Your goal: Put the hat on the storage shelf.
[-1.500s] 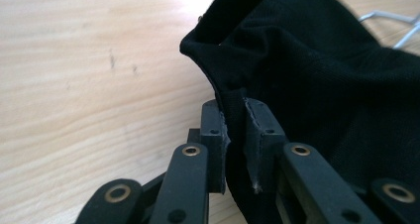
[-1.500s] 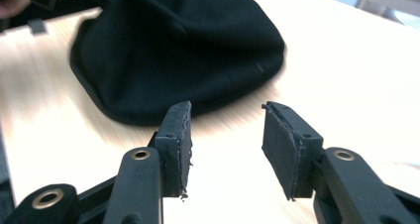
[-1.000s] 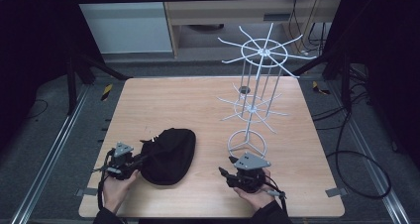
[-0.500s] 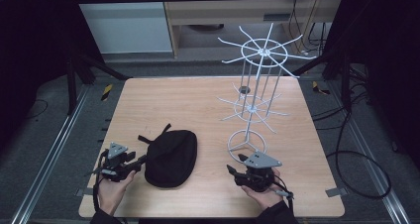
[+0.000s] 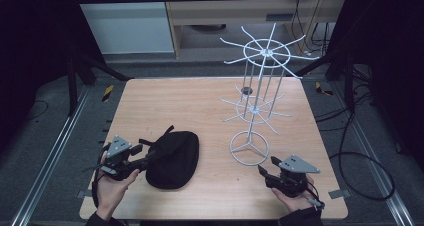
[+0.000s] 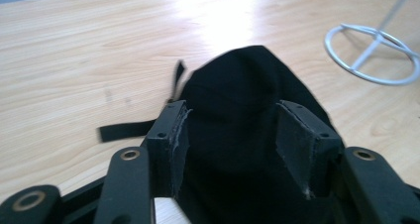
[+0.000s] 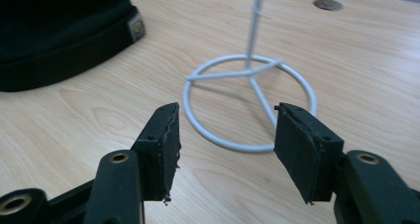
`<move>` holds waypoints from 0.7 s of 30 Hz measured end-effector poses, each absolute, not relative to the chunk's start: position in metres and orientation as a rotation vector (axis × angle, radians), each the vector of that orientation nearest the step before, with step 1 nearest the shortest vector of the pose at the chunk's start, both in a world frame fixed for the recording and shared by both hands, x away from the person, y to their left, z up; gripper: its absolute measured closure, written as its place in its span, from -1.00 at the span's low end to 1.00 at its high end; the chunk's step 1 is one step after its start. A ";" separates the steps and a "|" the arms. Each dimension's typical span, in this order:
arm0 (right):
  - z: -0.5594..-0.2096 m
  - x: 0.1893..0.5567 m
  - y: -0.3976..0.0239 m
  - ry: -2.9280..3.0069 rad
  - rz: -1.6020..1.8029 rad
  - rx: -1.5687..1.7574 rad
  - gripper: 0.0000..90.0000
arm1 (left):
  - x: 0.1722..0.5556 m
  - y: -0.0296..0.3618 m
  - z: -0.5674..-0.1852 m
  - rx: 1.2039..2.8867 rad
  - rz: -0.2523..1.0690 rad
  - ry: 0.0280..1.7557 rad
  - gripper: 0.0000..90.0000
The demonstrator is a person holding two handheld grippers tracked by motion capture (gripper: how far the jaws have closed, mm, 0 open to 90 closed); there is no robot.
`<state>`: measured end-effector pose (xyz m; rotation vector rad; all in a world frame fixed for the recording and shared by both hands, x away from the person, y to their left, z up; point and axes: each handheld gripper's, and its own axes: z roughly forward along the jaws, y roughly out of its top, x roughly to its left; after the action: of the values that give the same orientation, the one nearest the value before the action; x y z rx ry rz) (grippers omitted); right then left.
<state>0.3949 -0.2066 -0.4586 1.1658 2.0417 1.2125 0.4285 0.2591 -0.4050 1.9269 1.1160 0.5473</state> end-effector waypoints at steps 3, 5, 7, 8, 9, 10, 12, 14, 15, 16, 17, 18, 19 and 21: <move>-0.459 0.394 -0.212 2.033 1.206 1.188 -0.05 | 0.433 0.250 -0.406 1.969 0.543 1.095 0.00; -0.461 0.394 -0.216 2.033 1.189 1.197 -0.05 | 0.437 0.243 -0.408 2.003 0.536 1.084 -0.03; -0.462 0.395 -0.218 2.043 1.173 1.204 -0.05 | 0.444 0.232 -0.413 2.050 0.521 1.075 -0.05; -0.462 0.395 -0.218 2.043 1.173 1.204 -0.05 | 0.444 0.232 -0.413 2.050 0.521 1.075 -0.06; -0.464 0.396 -0.218 2.055 1.162 1.202 -0.06 | 0.449 0.225 -0.418 2.092 0.513 1.073 -0.08; -0.464 0.396 -0.218 2.057 1.156 1.206 -0.06 | 0.450 0.223 -0.420 2.109 0.513 1.072 -0.08; -0.465 0.397 -0.218 2.063 1.151 1.206 -0.06 | 0.452 0.221 -0.423 2.131 0.513 1.067 -0.10; -0.466 0.398 -0.218 2.071 1.139 1.208 -0.07 | 0.457 0.215 -0.430 2.186 0.525 1.063 -0.10; -0.467 0.399 -0.218 2.075 1.137 1.208 -0.07 | 0.460 0.213 -0.433 2.199 0.522 1.065 -0.10; -0.468 0.399 -0.218 2.081 1.131 1.212 -0.07 | 0.461 0.213 -0.435 2.200 0.518 1.071 -0.09; -0.468 0.399 -0.218 2.081 1.131 1.212 -0.07 | 0.461 0.213 -0.435 2.200 0.518 1.071 -0.08; -0.469 0.400 -0.218 2.090 1.122 1.209 -0.07 | 0.466 0.212 -0.440 2.214 0.506 1.090 -0.05; -0.469 0.400 -0.217 2.093 1.124 1.216 -0.07 | 0.468 0.211 -0.442 2.220 0.510 1.092 -0.01; -0.470 0.401 -0.217 2.094 1.121 1.211 -0.07 | 0.469 0.211 -0.445 2.231 0.518 1.091 0.08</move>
<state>0.4007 -0.2171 -0.4697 1.2111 2.0942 1.1208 0.4691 0.2108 -0.4445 2.2312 1.0905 0.5175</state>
